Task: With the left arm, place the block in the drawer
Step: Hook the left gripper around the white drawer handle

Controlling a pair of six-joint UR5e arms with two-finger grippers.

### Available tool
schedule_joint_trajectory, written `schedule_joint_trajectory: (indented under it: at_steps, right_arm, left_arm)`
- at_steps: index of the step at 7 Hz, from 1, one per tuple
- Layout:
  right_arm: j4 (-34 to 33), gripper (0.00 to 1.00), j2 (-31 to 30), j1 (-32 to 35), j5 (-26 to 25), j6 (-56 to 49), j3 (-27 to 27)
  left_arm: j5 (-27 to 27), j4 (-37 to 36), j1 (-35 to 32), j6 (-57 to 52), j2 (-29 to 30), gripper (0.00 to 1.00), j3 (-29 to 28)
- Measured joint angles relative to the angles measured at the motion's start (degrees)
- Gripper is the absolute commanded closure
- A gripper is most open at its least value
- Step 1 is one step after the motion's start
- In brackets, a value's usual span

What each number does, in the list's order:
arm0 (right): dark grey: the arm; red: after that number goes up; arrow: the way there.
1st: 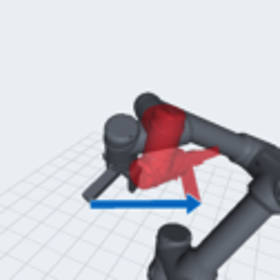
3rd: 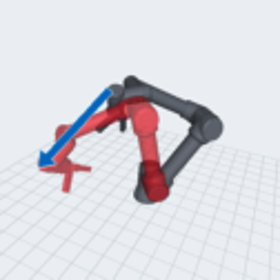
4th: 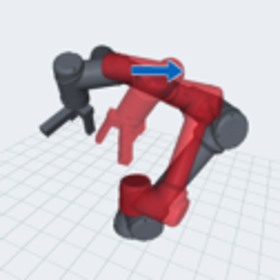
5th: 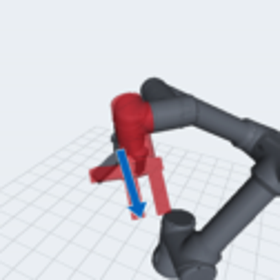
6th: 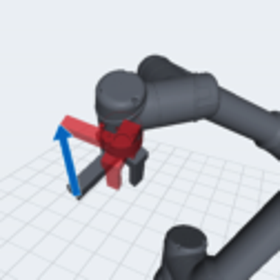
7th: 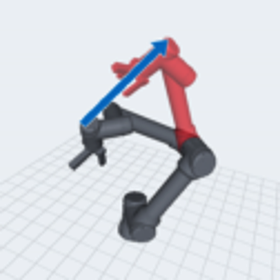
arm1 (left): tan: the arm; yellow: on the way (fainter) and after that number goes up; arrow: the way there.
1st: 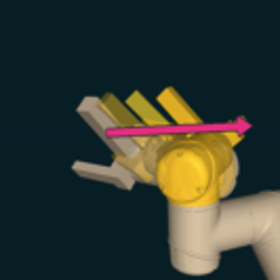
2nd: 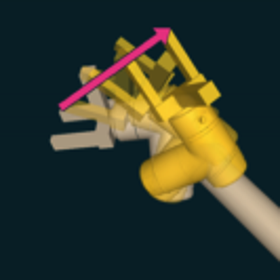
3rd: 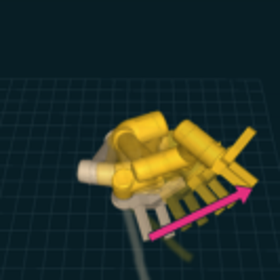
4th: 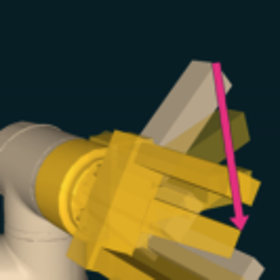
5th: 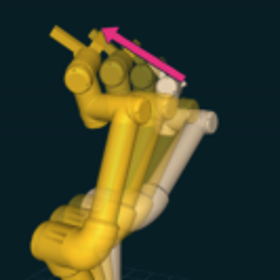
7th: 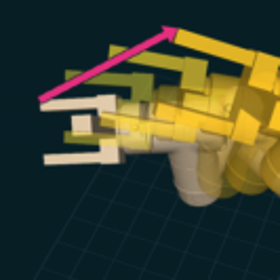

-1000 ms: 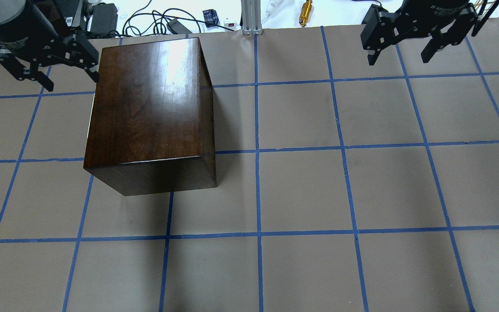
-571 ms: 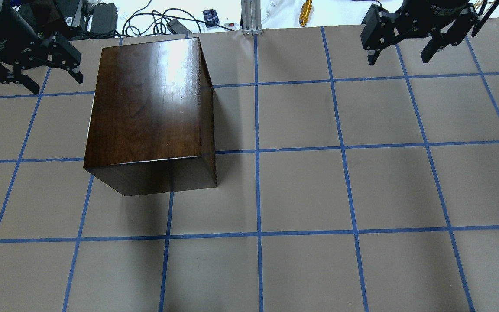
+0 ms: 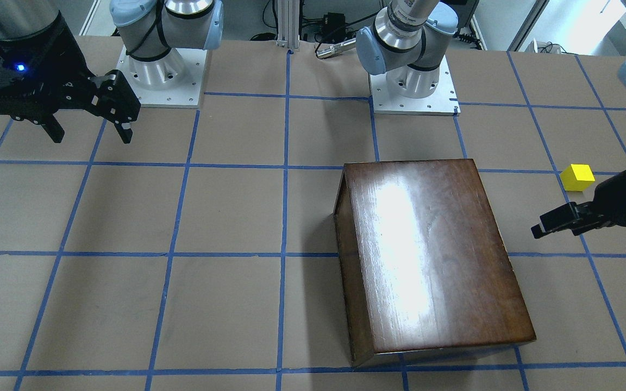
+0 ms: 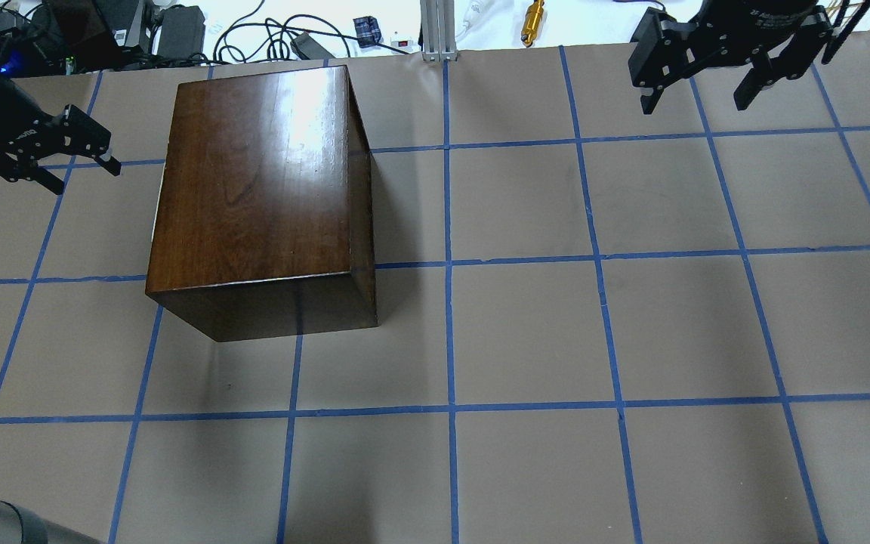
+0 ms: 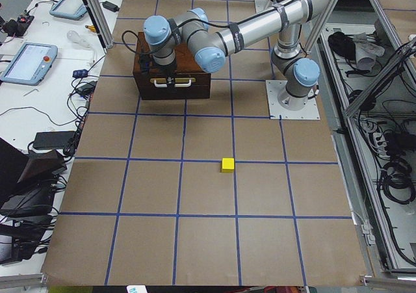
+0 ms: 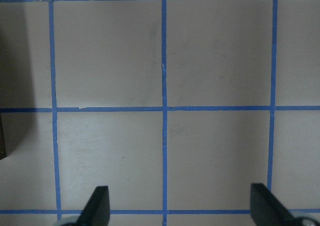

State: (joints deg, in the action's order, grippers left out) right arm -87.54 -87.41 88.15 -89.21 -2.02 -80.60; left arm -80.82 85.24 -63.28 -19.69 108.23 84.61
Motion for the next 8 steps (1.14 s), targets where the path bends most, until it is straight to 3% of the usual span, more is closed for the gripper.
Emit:
schedule_joint_trajectory:
  at_steps: [3, 8]
  right_arm:
    - [0.0, 0.00, 0.0, 0.0, 0.1, 0.0, 0.0]
    - [0.0, 0.00, 0.0, 0.0, 0.0, 0.0, 0.0]
  left_arm:
    - [4.3, -4.0, 0.2, -2.1, 0.9, 0.00, 4.4]
    - [6.2, -5.6, 0.2, -6.5, 2.0, 0.00, 6.5]
